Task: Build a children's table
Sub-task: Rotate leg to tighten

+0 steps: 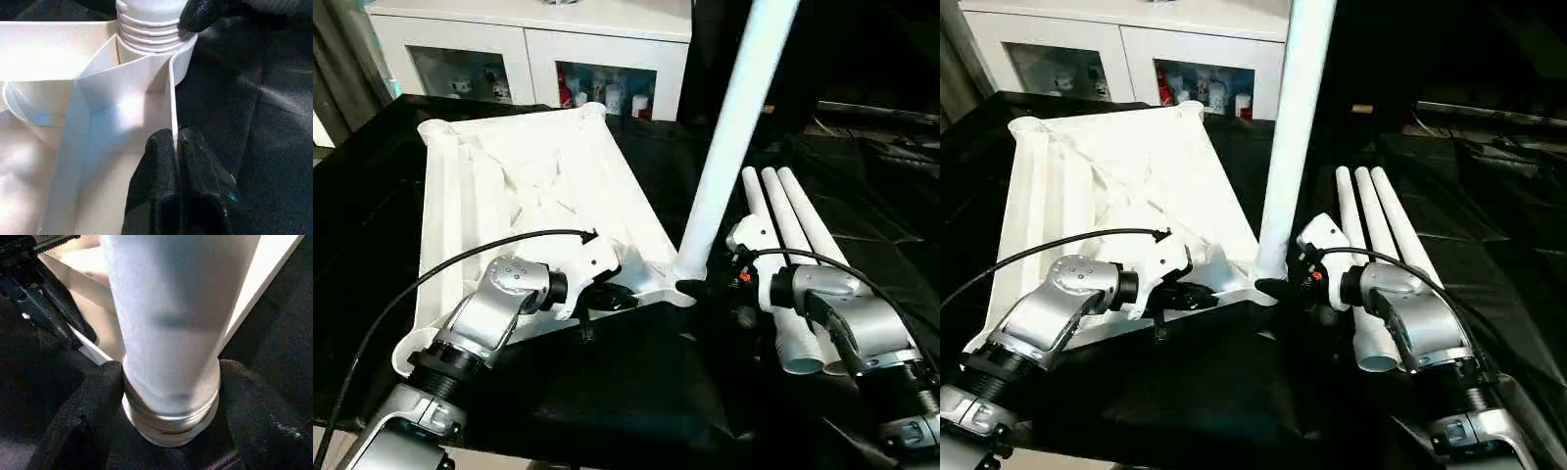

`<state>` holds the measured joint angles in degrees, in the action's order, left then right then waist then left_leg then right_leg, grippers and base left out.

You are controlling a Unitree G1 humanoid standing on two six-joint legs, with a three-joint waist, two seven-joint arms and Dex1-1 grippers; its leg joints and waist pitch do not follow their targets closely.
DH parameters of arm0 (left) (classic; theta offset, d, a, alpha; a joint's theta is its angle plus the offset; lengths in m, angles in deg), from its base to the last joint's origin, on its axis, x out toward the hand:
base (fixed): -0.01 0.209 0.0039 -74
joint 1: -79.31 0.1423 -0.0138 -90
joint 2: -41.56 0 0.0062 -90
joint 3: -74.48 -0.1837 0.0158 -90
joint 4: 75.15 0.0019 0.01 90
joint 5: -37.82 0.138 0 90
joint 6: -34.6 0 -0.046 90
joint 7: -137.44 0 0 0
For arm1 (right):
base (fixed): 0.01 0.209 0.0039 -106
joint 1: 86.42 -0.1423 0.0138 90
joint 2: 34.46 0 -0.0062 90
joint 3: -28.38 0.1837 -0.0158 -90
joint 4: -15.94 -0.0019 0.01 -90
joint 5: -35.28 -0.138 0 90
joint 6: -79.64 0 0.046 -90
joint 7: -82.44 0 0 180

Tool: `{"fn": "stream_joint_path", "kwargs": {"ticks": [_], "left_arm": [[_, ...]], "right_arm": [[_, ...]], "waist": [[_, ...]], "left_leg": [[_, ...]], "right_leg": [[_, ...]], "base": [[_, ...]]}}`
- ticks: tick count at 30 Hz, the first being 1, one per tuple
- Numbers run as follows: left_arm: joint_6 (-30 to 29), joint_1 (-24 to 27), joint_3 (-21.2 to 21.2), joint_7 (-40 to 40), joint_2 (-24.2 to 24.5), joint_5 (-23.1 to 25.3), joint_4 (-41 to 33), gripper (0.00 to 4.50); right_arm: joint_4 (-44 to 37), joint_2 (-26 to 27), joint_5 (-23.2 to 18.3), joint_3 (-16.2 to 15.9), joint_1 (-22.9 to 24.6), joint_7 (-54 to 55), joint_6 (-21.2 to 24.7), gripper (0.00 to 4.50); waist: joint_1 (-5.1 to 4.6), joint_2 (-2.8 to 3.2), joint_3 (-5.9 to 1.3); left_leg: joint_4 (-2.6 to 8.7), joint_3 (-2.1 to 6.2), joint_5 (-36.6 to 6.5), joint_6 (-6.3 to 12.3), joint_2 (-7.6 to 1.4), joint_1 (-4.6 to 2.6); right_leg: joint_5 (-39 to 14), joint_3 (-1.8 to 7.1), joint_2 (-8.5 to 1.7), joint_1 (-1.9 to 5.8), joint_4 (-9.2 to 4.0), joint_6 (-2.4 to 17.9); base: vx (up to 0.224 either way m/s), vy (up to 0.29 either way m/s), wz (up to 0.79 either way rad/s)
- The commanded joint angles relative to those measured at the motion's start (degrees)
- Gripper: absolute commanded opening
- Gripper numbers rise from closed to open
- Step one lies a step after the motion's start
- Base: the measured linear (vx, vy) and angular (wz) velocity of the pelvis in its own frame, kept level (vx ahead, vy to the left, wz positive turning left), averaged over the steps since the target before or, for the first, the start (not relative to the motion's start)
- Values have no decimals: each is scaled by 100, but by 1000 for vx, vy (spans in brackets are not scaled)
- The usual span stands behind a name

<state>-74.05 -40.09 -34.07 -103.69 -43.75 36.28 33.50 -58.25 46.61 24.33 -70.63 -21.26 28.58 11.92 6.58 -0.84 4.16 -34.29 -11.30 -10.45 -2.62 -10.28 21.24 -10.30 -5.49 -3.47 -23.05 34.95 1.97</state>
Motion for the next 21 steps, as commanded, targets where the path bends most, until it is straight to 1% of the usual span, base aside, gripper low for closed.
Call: {"fn": "stream_joint_path", "kwargs": {"ticks": [1, 4, 6, 7, 10, 11, 12, 13, 14, 15, 16, 17, 18, 20, 21], "left_arm": [[94, -63, -34, -170, -85, -202, -338, 0], [80, -55, -30, -146, -95, -196, -336, 0], [69, -55, -24, -117, -107, -189, -330, 0], [52, -71, -4, -1, -162, -160, -277, 0], [5, -255, 105, 667, -434, 52, 98, 0], [-28, -372, 150, 1013, -571, 161, 311, 0], [-149, -587, 264, 1633, -836, 295, 695, 0], [-187, -635, 296, 1769, -899, 313, 779, 0], [-295, -760, 384, 2126, -1088, 334, 987, 0], [-374, -849, 447, 2380, -1227, 343, 1132, 0], [-429, -913, 483, 2554, -1341, 346, 1235, 0], [-489, -976, 500, 2700, -1478, 340, 1339, 0], [-483, -1042, 488, 2878, -1620, 373, 1453, 0], [-460, -1111, 464, 3055, -1770, 418, 1570, 0], [-444, -1134, 460, 3098, -1819, 435, 1608, 0]], "right_arm": [[-17, 37, -5, 20, -39, 19, -39, 279], [-1, 77, -8, 21, -6, 62, -58, 277], [19, 99, -4, 26, 1, 91, -64, 275], [69, 151, 23, 38, 6, 199, -60, 275], [359, 416, 97, 166, -53, 747, 26, 274], [560, 598, 156, 265, -114, 1164, 69, 274], [953, 949, 233, 481, -251, 1976, 159, 274], [1045, 1030, 245, 534, -286, 2164, 181, 274], [1286, 1271, 232, 706, -384, 2684, 212, 274], [1459, 1452, 212, 837, -457, 3063, 225, 274], [1594, 1599, 198, 931, -514, 3363, 211, 274], [1765, 1830, 200, 981, -588, 3686, 111, 274], [1877, 2021, 205, 983, -646, 3874, 0, 274], [1970, 2201, 237, 940, -707, 4016, -103, 274], [1996, 2249, 269, 913, -729, 4028, -133, 274]], "waist": [[-3, -49, -443], [-4, -58, -442], [-4, -54, -444], [-6, -53, -449], [-23, -54, -450], [-30, -59, -449], [-43, -60, -439], [-62, -65, -445], [-72, -61, -445], [-90, -51, -449], [-91, -56, -454], [-90, -43, -471], [-99, -36, -464], [-101, -42, -482], [-108, -37, -481]], "left_leg": [[359, 177, -768, 310, -351, -83], [358, 175, -767, 317, -348, -78], [358, 176, -752, 317, -349, -77], [358, 178, -755, 312, -353, -82], [358, 178, -786, 263, -353, -90], [358, 171, -791, 252, -346, -90], [357, 170, -860, 199, -324, -100], [360, 180, -867, 121, -316, -108], [358, 181, -878, 97, -313, -98], [355, 181, -900, 53, -310, -110], [352, 182, -913, 56, -307, -114], [356, 184, -825, 81, -315, -101], [359, 187, -825, 93, -319, -95], [361, 194, -809, 103, -322, -94], [363, 189, -777, 125, -325, -95]], "right_leg": [[-1509, 385, -594, 318, -461, 896], [-1516, 383, -594, 319, -463, 892], [-1514, 384, -593, 317, -462, 889], [-1505, 381, -592, 316, -459, 894], [-1529, 380, -591, 308, -469, 913], [-1547, 379, -585, 307, -474, 908], [-1719, 369, -584, 299, -506, 888], [-1845, 359, -589, 305, -511, 864], [-1904, 363, -596, 307, -519, 843], [-1958, 366, -603, 296, -535, 828], [-1979, 371, -616, 306, -549, 804], [-1798, 376, -609, 314, -520, 815], [-1734, 378, -610, 300, -512, 831], [-1558, 374, -611, 321, -490, 859], [-1422, 373, -600, 317, -477, 884]], "base": [[0, 0, 0], [0, 0, 0], [0, 0, 0], [0, 0, 0], [0, 0, 0], [0, 0, 0], [0, 0, 0], [0, 0, 0], [0, 0, 0], [0, 0, 0], [0, 0, 0], [0, 0, 0], [0, 0, 0], [0, 0, 0], [0, 0, 0]]}}
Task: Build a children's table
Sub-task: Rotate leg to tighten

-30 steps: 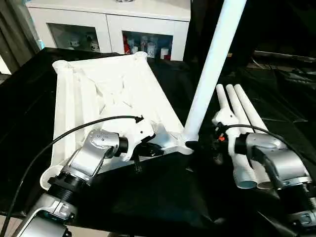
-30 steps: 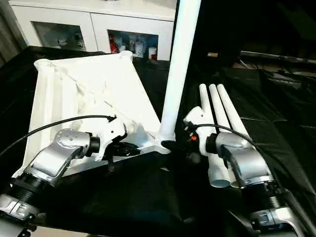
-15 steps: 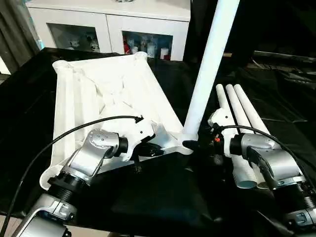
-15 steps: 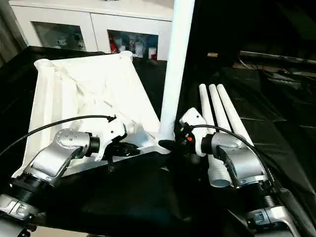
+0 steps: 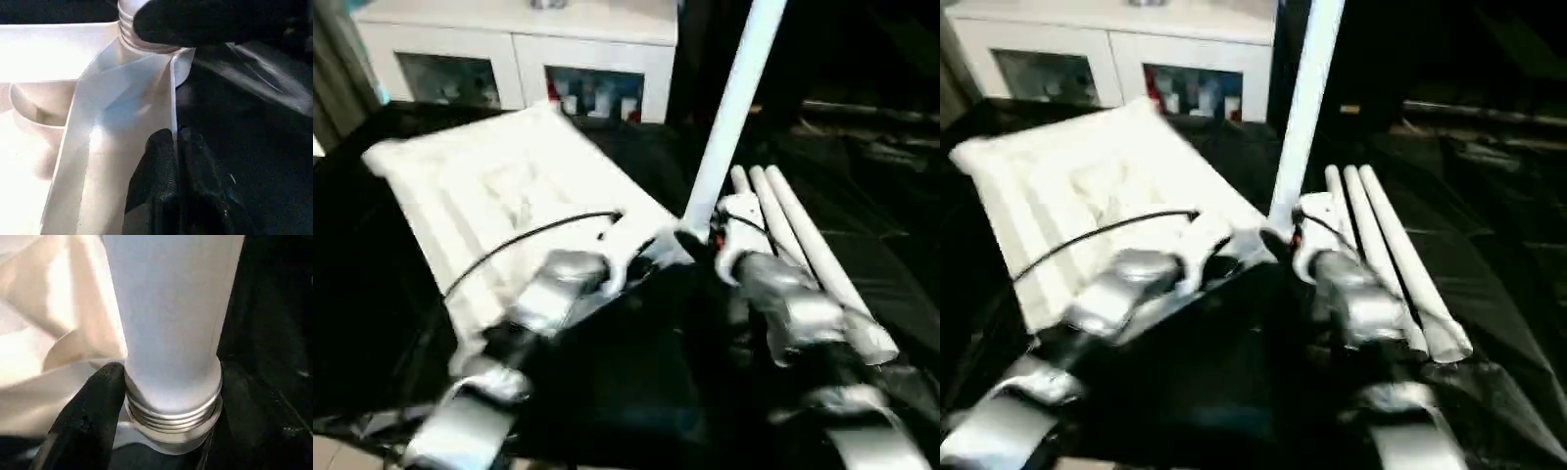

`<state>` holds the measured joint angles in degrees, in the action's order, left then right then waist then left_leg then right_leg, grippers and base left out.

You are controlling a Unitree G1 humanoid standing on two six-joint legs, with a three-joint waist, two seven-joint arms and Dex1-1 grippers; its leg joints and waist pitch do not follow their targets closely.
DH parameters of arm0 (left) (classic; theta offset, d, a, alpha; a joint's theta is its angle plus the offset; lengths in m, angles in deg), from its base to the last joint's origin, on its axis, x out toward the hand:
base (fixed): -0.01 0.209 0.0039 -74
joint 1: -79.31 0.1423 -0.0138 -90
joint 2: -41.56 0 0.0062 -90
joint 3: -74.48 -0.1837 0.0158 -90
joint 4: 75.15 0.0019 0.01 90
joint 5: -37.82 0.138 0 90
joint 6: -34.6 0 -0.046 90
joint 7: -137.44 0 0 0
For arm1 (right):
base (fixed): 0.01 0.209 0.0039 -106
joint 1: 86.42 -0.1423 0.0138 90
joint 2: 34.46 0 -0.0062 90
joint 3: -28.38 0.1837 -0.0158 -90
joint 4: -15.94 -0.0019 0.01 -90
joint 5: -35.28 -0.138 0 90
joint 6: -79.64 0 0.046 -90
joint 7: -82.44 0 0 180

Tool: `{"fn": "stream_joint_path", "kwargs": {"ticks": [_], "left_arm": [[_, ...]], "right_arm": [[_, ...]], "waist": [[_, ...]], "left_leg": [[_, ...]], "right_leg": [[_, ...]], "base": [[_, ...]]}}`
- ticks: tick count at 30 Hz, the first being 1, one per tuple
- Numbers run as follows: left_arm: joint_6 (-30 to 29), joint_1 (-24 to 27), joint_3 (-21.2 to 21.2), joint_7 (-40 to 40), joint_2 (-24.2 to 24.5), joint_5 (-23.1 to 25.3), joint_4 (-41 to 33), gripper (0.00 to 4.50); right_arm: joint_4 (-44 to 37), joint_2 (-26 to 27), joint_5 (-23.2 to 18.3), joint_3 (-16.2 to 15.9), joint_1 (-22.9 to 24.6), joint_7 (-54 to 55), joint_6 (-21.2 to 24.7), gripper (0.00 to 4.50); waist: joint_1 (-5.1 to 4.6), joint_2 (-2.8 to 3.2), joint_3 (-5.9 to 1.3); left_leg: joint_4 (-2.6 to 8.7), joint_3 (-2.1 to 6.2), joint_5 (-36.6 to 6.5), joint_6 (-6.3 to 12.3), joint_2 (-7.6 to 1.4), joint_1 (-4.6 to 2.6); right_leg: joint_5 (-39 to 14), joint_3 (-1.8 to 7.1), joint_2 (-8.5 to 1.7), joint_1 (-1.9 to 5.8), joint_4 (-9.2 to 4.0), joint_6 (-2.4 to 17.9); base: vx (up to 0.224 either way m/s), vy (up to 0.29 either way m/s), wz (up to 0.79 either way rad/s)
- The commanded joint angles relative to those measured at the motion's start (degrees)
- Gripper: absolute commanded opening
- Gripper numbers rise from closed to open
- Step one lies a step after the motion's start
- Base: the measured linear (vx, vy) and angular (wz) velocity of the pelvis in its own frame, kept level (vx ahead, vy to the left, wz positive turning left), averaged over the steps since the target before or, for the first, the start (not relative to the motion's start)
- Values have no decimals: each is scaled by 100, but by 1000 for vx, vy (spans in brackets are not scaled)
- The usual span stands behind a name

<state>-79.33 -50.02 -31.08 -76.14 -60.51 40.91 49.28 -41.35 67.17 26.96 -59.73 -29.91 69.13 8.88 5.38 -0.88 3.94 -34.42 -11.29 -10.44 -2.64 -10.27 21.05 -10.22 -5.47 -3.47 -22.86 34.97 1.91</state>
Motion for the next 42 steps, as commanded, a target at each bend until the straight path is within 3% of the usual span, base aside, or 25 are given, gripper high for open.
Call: {"fn": "stream_joint_path", "kwargs": {"ticks": [1, 8, 11, 18, 23, 25, 30, 35, 40, 42], "left_arm": [[140, -159, 158, 362, -180, -20, 50, 0], [488, -230, 131, 277, -176, -12, 144, 0], [522, -190, 129, 135, -87, -41, 112, 0], [584, 5, 69, -559, 238, -142, -186, 0], [748, 184, -25, -1171, 539, -265, -482, 0], [909, 372, -135, -1860, 782, -474, -849, 0], [644, 652, -343, -2765, 1184, -734, -1529, 0], [606, 751, -355, -2870, 1295, -752, -1696, 0], [570, 824, -334, -2945, 1379, -764, -1805, 0], [543, 836, -330, -2959, 1397, -761, -1840, 0]], "right_arm": [[314, 245, 37, -213, 117, -26, 129, 274], [354, 320, 149, -252, -1, -117, -166, 274], [257, 215, 42, -170, -12, -244, -186, 344], [-321, -404, 73, -295, 106, -1087, -97, 390], [-936, -1023, 5, -527, 381, -1994, 91, 390], [-1223, -1423, -61, -616, 540, -2652, 62, 390], [-1665, -2041, -112, -926, 790, -3571, 184, 390], [-1717, -2121, -158, -906, 791, -3718, 232, 390], [-1726, -2165, -224, -981, 781, -3911, 307, 390], [-1725, -2184, -213, -1029, 784, -3961, 341, 364]], "waist": [[9, -40, -455], [4, -42, -433], [2, -46, -436], [3, -45, -437], [17, -26, -423], [36, -42, -417], [84, -10, -408], [119, -9, -404], [110, -25, -399], [108, -29, -399]], "left_leg": [[375, 183, -758, 163, -319, -70], [387, 182, -953, 177, -324, -85], [387, 181, -917, 197, -320, -77], [375, 175, -806, 301, -324, -64], [383, 182, -848, 344, -329, -58], [391, 189, -925, 344, -355, -62], [387, 182, -943, 337, -367, -82], [391, 179, -1022, 271, -370, -92], [390, 187, -993, 274, -356, -74], [388, 184, -941, 294, -353, -72]], "right_leg": [[-1332, 375, -595, 304, -472, 902], [-1652, 378, -616, 299, -520, 818], [-1596, 377, -609, 302, -512, 814], [-1362, 380, -608, 319, -481, 926], [-1449, 373, -592, 320, -490, 882], [-1566, 385, -617, 335, -508, 844], [-1587, 384, -598, 294, -490, 911], [-1652, 386, -599, 280, -502, 955], [-1805, 381, -601, 290, -514, 853], [-1734, 380, -590, 285, -508, 862]], "base": [[0, 0, 0], [0, 0, 0], [0, 0, 0], [0, 0, 0], [0, 0, 0], [0, 0, 0], [0, 0, 0], [0, 0, 0], [0, 0, 0], [0, 0, 0]]}}
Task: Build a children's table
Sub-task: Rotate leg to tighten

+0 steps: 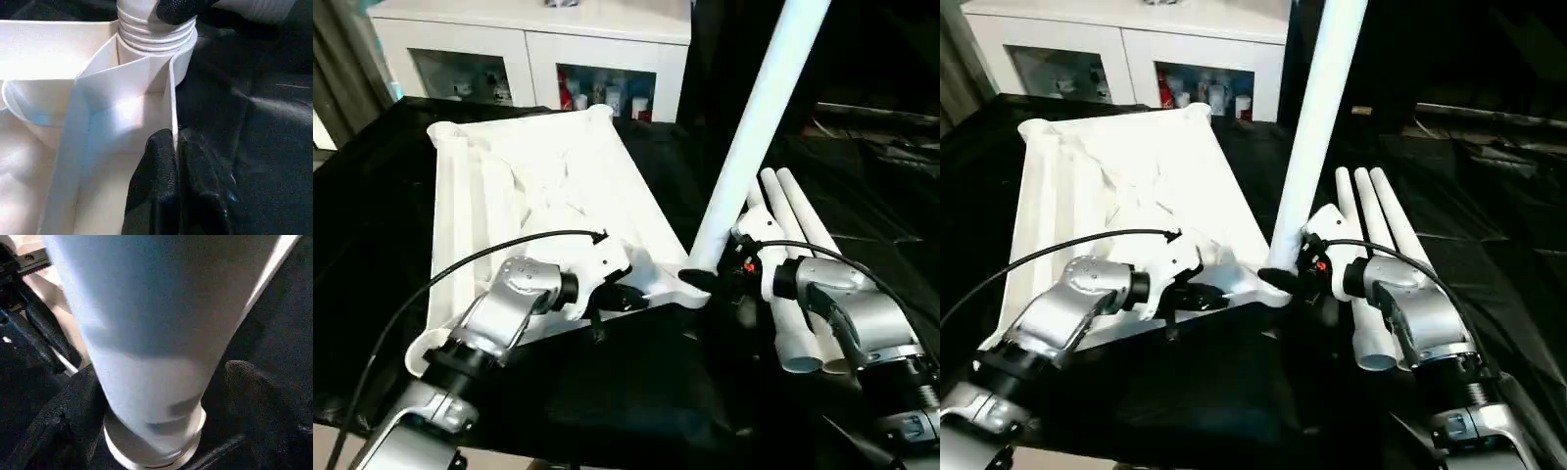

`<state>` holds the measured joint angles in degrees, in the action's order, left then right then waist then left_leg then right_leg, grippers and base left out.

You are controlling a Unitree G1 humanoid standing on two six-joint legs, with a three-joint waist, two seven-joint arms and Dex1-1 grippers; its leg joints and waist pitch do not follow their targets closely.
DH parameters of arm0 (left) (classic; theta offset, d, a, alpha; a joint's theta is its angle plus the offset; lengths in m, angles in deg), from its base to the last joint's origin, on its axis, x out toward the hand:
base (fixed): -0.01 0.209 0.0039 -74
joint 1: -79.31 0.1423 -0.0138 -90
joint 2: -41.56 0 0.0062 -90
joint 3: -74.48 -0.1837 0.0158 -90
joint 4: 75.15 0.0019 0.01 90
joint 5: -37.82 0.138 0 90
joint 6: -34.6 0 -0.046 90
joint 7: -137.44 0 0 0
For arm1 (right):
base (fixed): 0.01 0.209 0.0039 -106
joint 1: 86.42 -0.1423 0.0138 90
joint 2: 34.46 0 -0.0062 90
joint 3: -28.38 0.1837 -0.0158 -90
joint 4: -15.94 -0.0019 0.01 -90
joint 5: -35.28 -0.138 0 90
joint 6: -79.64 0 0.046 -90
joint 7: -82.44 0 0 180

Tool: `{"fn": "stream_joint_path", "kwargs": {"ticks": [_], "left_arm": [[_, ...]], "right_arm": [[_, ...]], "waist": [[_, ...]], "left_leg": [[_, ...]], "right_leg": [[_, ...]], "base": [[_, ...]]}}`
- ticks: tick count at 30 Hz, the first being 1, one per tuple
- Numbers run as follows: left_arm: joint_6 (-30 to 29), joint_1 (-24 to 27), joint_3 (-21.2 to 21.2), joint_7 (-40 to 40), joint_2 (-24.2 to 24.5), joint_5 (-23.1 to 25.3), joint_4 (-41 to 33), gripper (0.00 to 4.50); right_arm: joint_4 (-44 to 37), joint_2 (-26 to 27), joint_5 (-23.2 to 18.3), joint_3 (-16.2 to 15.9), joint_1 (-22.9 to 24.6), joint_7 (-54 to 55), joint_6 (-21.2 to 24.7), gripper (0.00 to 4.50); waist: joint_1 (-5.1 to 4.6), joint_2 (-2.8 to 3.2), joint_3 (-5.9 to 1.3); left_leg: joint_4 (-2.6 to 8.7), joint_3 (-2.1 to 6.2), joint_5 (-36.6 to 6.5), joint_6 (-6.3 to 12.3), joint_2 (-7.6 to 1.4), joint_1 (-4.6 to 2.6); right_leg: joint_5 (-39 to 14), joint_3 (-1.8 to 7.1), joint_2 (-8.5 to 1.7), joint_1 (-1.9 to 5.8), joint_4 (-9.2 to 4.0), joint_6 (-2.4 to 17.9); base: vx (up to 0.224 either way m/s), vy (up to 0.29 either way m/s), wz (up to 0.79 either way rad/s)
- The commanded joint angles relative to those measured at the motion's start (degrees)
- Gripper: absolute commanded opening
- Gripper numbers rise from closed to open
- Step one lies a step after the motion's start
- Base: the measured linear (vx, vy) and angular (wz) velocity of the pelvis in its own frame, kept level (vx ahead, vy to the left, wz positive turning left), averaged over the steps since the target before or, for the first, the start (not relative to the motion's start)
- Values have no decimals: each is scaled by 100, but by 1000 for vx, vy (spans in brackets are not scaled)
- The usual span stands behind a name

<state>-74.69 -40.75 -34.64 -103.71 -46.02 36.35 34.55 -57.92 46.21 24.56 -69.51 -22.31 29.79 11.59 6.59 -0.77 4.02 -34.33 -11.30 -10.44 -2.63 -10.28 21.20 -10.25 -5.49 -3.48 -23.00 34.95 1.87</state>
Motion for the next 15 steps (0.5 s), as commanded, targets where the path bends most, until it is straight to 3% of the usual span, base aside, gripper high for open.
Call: {"fn": "stream_joint_path", "kwargs": {"ticks": [1, 15], "left_arm": [[49, -77, 35, -203, -34, -303, -407, 0], [59, -85, 73, -142, -34, -250, -362, 0]], "right_arm": [[-83, -101, 57, -85, 40, -82, 88, 356], [-117, -124, 66, -146, 132, -155, 129, 240]], "waist": [[-13, -41, -410], [-10, -39, -407]], "left_leg": [[379, 186, -933, 292, -359, -86], [378, 186, -982, 275, -350, -94]], "right_leg": [[-1693, 381, -591, 299, -494, 879], [-1800, 378, -593, 295, -516, 834]], "base": [[0, 0, 0], [0, 0, 0]]}}
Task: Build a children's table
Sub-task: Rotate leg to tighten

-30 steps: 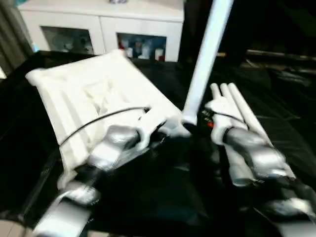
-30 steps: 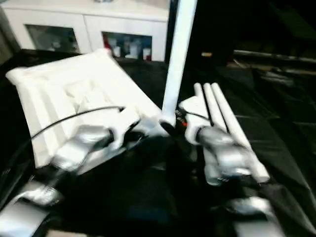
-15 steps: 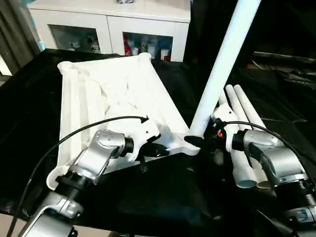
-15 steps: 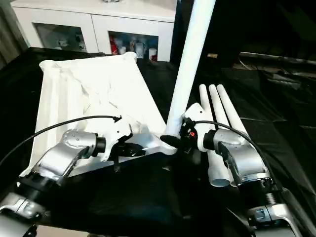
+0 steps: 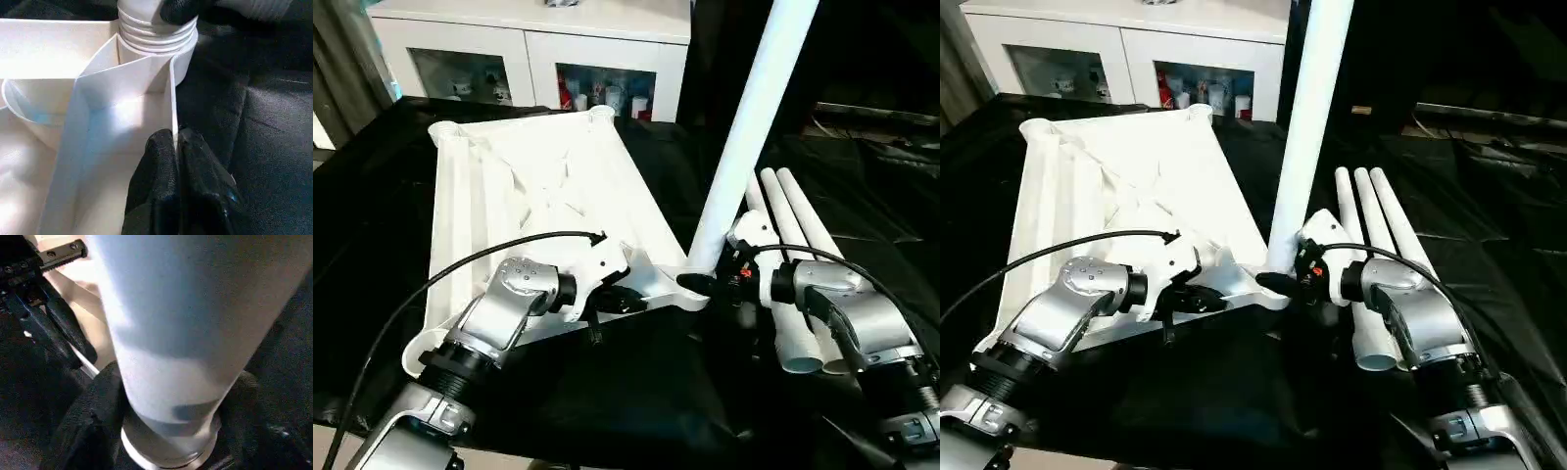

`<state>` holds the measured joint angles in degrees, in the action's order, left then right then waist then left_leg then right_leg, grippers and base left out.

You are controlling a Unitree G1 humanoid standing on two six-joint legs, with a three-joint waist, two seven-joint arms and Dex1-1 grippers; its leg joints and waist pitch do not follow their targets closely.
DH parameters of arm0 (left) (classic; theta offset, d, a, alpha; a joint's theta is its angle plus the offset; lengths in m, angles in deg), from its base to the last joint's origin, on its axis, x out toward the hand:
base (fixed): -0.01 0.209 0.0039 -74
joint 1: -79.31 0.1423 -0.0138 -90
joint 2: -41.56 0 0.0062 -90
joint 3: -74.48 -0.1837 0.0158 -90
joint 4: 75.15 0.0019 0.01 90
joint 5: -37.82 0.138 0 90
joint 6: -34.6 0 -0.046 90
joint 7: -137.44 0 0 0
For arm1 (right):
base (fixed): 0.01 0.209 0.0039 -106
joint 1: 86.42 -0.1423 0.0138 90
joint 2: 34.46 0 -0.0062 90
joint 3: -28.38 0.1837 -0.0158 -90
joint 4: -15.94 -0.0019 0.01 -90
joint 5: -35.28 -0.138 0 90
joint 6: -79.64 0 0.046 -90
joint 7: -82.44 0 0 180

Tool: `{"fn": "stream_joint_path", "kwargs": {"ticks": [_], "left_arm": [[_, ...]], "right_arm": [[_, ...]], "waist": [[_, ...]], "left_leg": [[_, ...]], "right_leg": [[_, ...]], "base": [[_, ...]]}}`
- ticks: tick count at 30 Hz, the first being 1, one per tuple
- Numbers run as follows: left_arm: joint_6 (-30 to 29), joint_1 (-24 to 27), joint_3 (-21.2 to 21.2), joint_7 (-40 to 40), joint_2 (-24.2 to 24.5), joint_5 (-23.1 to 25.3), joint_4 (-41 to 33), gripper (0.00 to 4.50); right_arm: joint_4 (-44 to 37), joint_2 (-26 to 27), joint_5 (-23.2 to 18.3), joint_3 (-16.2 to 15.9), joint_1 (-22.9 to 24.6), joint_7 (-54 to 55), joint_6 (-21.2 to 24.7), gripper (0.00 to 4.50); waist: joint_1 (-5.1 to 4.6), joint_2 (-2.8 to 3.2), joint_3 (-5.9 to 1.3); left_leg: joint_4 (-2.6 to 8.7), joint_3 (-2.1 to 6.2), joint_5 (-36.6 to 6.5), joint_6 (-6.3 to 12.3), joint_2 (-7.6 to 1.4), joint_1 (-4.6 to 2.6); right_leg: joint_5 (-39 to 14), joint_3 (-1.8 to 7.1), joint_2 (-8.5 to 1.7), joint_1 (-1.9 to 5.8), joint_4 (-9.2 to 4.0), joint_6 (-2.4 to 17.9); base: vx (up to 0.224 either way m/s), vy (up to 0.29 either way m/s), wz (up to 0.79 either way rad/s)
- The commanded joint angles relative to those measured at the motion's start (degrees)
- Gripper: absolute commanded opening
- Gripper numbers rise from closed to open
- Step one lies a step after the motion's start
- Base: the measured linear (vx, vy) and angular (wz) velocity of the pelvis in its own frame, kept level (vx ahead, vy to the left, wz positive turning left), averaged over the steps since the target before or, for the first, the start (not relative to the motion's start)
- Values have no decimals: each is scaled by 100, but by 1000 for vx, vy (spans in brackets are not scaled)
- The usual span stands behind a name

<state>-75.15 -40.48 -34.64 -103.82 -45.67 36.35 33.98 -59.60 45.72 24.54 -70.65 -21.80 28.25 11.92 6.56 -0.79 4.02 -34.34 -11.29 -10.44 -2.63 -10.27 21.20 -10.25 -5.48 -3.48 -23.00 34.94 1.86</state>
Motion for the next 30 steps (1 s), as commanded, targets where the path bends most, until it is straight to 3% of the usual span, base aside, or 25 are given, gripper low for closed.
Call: {"fn": "stream_joint_path", "kwargs": {"ticks": [1, 10, 13, 14, 15, 16, 17, 18, 20, 23, 26, 29, 30], "left_arm": [[104, -112, 73, -131, -69, -250, -306, 0], [-20, -180, 229, 272, -232, -214, -129, 0], [-224, -574, 478, 1576, -710, 130, 631, 0], [-227, -577, 481, 1587, -713, 132, 637, 0], [-320, -708, 586, 1999, -869, 184, 862, 0], [-320, -708, 586, 1999, -869, 184, 862, 0], [-497, -922, 771, 2654, -1129, 225, 1217, 0], [-581, -1106, 920, 3214, -1356, 235, 1520, 0], [-577, -1211, 992, 3539, -1486, 241, 1698, 0], [-388, -1462, 1058, 3985, -1765, 239, 2093, 0], [-289, -1599, 996, 3977, -1828, 323, 2268, 0], [-235, -1631, 906, 3925, -1784, 410, 2287, 0], [-217, -1647, 900, 3932, -1783, 418, 2320, 0]], "right_arm": [[52, -74, 68, -33, 81, -1, 97, 240], [348, 373, -18, 186, 68, 625, 323, 209], [1083, 1096, 95, 471, -65, 1906, 525, 207], [1089, 1101, 96, 474, -67, 1916, 527, 207], [1361, 1298, 120, 608, -165, 2368, 553, 207], [1361, 1298, 120, 608, -165, 2368, 553, 207], [1823, 1619, 117, 841, -345, 3095, 539, 207], [2219, 1901, 77, 1040, -522, 3678, 460, 207], [2443, 2070, 52, 1154, -632, 4008, 397, 206], [2875, 2469, 54, 1253, -950, 4446, 114, 206], [3012, 2635, 99, 1294, -1120, 4448, 9, 206], [3024, 2641, 149, 1257, -1153, 4374, -48, 206], [3056, 2652, 151, 1281, -1170, 4374, -73, 262]], "waist": [[-8, -39, -406], [-32, -51, -421], [-90, -50, -409], [-108, -46, -410], [-129, -40, -398], [-131, -45, -396], [-127, -38, -402], [-164, -24, -375], [-182, -31, -392], [-200, 5, -353], [-194, 11, -389], [-187, 19, -403], [-181, 14, -404]], "left_leg": [[376, 184, -981, 277, -345, -90], [371, 185, -927, 245, -340, -76], [377, 192, -1066, 141, -311, -105], [377, 189, -1096, 116, -309, -111], [372, 183, -1191, 67, -304, -150], [376, 201, -1247, 37, -309, -156], [383, 215, -1260, 46, -309, -129], [369, 191, -1377, 30, -290, -172], [373, 226, -1514, -39, -290, -181], [399, 251, -1947, -46, -295, -275], [459, 283, -1887, -45, -319, -229], [496, 280, -1796, -66, -352, -203], [495, 272, -1767, -62, -349, -205]], "right_leg": [[-1837, 378, -593, 296, -521, 824], [-1827, 373, -599, 302, -510, 846], [-2164, 353, -594, 282, -565, 768], [-2233, 351, -595, 276, -575, 762], [-2413, 347, -588, 240, -616, 741], [-2502, 334, -598, 252, -626, 712], [-2586, 332, -617, 292, -631, 627], [-2761, 330, -596, 211, -677, 617], [-2935, 293, -611, 254, -701, 553], [-3201, 239, -601, 197, -797, 401], [-2929, 241, -623, 282, -775, 358], [-2391, 287, -634, 302, -703, 529], [-2288, 300, -642, 302, -689, 598]], "base": [[0, 0, 0], [0, 0, 0], [0, 0, 0], [0, 0, 0], [0, 0, 0], [0, 0, 0], [0, 0, 0], [0, 0, 0], [0, 0, 0], [0, 0, 0], [0, 0, 0], [0, 0, 0], [0, 0, 0]]}}
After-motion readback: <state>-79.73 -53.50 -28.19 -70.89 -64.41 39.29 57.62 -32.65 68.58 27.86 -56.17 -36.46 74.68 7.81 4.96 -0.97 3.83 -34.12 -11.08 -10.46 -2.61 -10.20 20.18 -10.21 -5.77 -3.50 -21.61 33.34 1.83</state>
